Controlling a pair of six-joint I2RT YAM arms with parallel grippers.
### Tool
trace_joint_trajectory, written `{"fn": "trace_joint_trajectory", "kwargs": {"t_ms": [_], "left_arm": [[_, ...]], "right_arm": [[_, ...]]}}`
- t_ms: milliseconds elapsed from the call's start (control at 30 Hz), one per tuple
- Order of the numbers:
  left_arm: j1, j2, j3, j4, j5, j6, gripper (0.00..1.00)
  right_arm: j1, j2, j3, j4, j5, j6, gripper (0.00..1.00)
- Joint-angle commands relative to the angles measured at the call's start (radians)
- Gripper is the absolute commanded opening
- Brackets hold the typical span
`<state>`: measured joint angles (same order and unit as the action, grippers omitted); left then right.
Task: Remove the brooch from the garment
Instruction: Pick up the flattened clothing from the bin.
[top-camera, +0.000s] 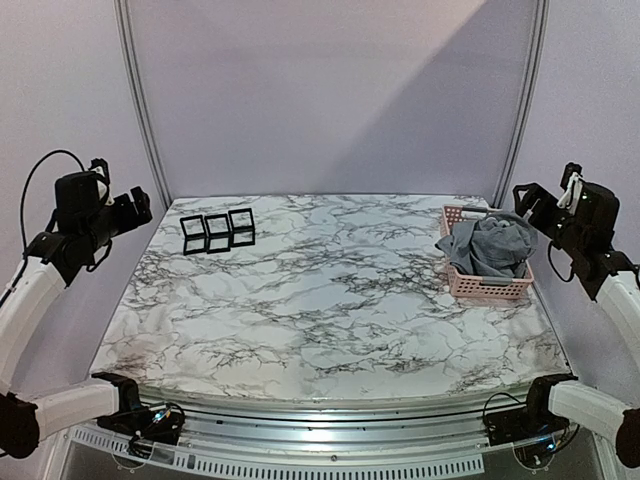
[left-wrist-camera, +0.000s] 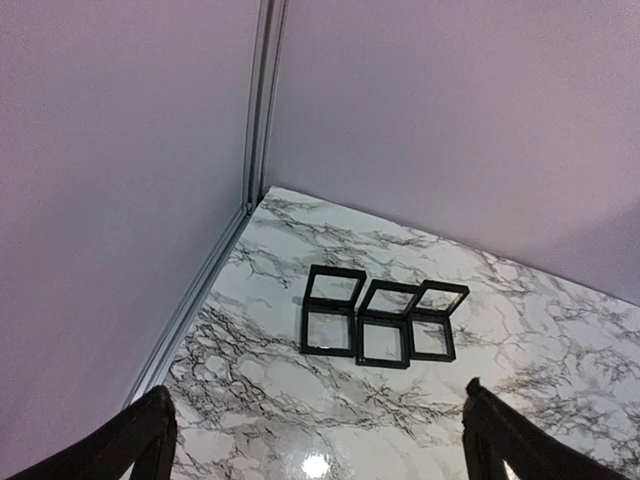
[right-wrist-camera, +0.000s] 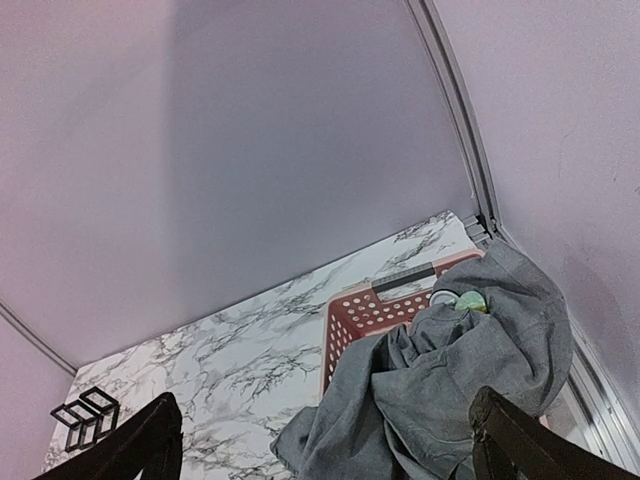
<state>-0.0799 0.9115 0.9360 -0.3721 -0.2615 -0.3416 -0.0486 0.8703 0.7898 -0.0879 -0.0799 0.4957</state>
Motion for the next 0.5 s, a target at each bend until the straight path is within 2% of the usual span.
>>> {"fn": "trace_joint_trajectory", "kwargs": {"t_ms": [0,167,267,367,467], "left_arm": [[0.01,0.034,0.059,-0.037,0.021,-0.006,1.0],[0.01,0.082,0.171,-0.106,0.0,-0.008,1.0],[0.01,0.088,0.178,-0.102,-0.005,0.001,0.99],[0.011,0.084,0.118,-0.05,0.005,0.032,1.0],[0.011,0.096,0.104,-0.07,0.034,0.061,1.0]], "right_arm": [[-0.003,-0.011,0.033,-0.062,-0.015,-0.055,0.99],[-0.004,0.031,0.132,-0.173,-0.031,-0.123,0.99],[0.002,0.099,0.205,-0.249,-0.036,-0.147,0.99],[0.056,0.178,0.273,-0.329,0.052,-0.145,0.99],[0.121,0.306,0.353,-0.432,0.171,-0.115,0.99]]}}
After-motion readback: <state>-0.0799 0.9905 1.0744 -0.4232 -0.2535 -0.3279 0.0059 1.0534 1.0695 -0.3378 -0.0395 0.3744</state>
